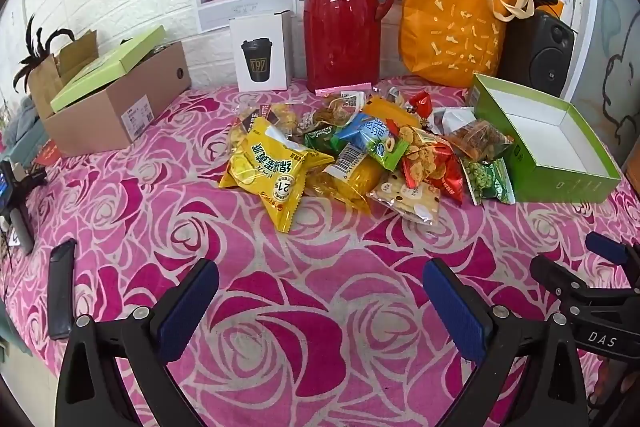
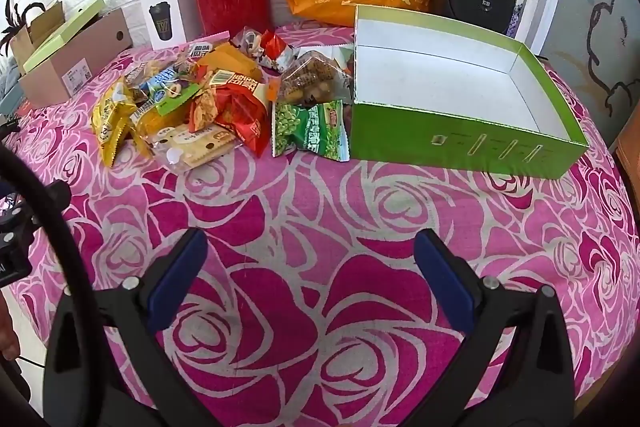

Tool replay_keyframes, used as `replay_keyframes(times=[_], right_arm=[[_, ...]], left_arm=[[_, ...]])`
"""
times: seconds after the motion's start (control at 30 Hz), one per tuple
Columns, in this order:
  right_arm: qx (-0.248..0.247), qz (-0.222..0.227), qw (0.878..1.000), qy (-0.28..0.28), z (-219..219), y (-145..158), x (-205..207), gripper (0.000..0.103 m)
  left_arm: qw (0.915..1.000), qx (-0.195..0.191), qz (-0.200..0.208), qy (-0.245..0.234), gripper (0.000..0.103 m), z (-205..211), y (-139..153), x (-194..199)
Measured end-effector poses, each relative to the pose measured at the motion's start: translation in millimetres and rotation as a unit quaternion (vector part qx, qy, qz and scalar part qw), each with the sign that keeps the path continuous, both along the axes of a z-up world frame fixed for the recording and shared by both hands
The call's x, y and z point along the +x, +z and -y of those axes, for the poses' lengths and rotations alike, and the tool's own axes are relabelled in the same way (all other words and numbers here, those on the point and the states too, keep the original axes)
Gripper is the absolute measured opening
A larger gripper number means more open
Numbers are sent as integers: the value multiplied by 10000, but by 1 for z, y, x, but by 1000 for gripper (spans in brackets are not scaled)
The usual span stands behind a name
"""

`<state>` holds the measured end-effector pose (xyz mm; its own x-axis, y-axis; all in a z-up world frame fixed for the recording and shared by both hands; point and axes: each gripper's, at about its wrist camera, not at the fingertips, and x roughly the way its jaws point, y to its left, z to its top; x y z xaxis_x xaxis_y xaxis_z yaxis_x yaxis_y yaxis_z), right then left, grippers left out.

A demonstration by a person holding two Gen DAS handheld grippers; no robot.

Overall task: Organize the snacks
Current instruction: 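Reach both grippers toward the snack pile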

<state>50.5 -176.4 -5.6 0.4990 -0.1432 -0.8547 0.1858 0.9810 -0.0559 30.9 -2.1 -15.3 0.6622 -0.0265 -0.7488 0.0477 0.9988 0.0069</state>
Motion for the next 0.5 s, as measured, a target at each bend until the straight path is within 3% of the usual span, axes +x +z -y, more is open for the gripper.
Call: replay_keyframes(times=[0.23,0.5], right_arm=[[550,323,9973,361,-7,-3,6,103],[912,-5,9891,1157,-34,-26,56,103]], left_arm=[[9997,-199,45,-100,103,-10,4,9],[9990,-403,120,-165,103,-31,11,22]])
